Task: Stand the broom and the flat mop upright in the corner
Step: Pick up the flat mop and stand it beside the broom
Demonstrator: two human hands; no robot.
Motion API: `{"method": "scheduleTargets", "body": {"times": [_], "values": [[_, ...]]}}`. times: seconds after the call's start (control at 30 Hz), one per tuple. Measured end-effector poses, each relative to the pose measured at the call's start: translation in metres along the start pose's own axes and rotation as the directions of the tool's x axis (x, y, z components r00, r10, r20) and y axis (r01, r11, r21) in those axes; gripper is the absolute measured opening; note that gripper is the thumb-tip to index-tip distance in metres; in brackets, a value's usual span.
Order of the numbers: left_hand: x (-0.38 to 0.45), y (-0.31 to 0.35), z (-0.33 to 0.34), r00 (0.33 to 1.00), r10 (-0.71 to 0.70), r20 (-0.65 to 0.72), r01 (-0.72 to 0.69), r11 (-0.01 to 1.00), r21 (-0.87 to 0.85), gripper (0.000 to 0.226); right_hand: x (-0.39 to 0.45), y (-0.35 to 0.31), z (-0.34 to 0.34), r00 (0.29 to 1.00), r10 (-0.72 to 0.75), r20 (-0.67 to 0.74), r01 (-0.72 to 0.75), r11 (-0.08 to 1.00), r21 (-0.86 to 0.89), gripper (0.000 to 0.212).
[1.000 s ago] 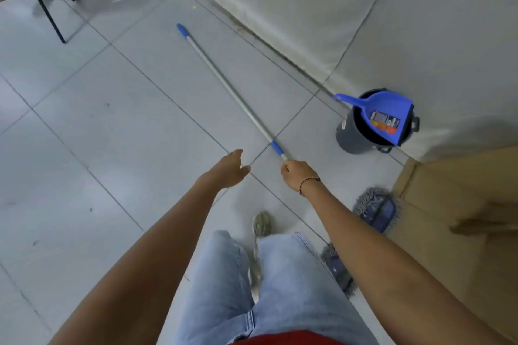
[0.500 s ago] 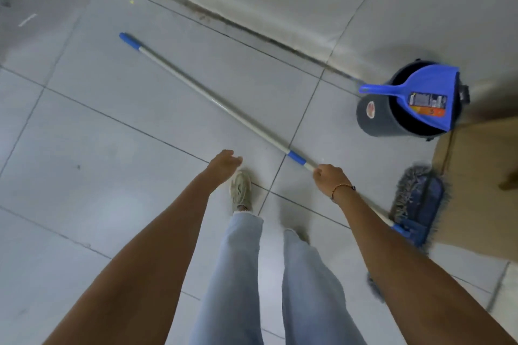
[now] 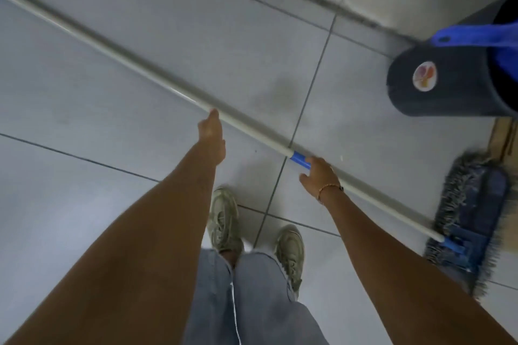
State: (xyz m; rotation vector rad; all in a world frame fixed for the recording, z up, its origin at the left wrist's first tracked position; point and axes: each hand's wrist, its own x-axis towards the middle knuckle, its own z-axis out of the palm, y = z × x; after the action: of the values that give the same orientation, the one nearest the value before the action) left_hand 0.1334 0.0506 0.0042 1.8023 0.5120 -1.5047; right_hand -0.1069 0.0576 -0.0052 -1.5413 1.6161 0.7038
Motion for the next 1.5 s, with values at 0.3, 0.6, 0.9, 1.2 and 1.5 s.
{"method": "scheduleTargets", "body": {"times": [0.3,0.6,0.9,1.2,1.5], "values": [[0.149,-0.021,0.021,0.974,0.098,-0.206,-0.114,0.992,-0.063,0.041,0.138,0.038,0.067,1.000,0.018,0.019,-0.019,1.000,0.016,0.042],[-0.011,0.059,0.054,0.975,0.219,-0.031,-0.220,0.949,-0.226,0.029,0.047,0.037,-0.034,0.997,-0.016,-0.081,0.025,0.993,0.116,0.028],[-0.349,0.141,0.136,0.841,0.541,0.021,-0.507,0.800,-0.322,0.043,-0.147,0.036,-0.184,0.960,0.005,-0.281,0.124,0.890,0.439,0.016],[-0.599,0.163,0.199,0.598,0.740,0.307,-0.697,0.670,-0.255,0.047,-0.296,0.022,-0.288,0.886,0.066,-0.459,0.280,0.714,0.642,0.021],[-0.737,0.095,0.261,0.349,0.663,0.663,-0.721,0.642,-0.262,0.053,-0.394,0.104,-0.345,0.756,0.303,-0.581,0.311,0.614,0.726,0.015]]}}
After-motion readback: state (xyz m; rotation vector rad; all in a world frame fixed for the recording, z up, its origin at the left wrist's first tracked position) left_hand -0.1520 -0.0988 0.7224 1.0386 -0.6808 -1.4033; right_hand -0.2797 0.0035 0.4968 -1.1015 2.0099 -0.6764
